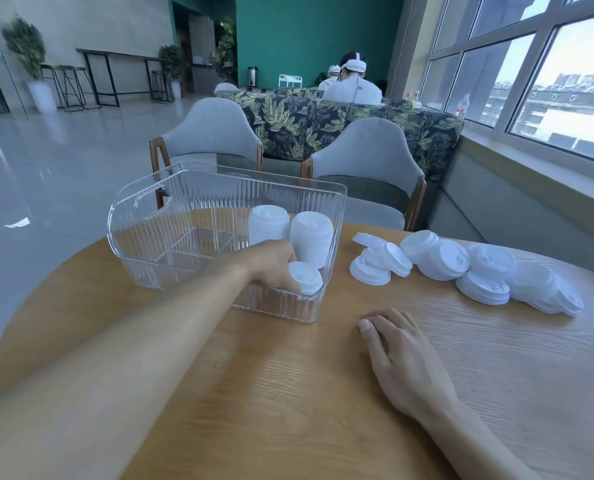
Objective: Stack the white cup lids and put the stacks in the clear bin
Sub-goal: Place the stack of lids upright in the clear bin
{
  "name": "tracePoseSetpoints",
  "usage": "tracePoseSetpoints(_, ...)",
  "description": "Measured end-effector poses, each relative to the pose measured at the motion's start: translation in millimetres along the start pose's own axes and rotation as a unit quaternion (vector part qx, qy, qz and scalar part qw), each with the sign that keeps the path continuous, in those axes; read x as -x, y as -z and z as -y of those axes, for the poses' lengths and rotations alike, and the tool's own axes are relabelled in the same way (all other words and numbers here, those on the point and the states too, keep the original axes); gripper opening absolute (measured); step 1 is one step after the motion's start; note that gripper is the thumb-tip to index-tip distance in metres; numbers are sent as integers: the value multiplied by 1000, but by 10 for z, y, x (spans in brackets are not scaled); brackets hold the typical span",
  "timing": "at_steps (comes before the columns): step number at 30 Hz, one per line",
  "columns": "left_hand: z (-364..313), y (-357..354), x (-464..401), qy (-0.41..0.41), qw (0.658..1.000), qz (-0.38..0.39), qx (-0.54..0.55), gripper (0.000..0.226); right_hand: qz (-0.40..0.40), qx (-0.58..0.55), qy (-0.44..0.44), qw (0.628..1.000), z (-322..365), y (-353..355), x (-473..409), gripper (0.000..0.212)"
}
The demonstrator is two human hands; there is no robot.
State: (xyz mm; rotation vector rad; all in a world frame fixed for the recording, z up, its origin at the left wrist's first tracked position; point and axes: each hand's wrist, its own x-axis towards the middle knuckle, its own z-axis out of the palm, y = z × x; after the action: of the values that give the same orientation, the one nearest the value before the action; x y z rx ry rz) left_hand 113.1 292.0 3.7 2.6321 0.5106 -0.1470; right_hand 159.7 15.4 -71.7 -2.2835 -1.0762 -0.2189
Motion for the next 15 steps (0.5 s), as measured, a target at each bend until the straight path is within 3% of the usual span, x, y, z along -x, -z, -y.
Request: tracePoseSetpoints(15, -16, -11, -48, 7, 999, -5, -33, 44, 2, -3, -3, 1000, 4, 15, 8, 37)
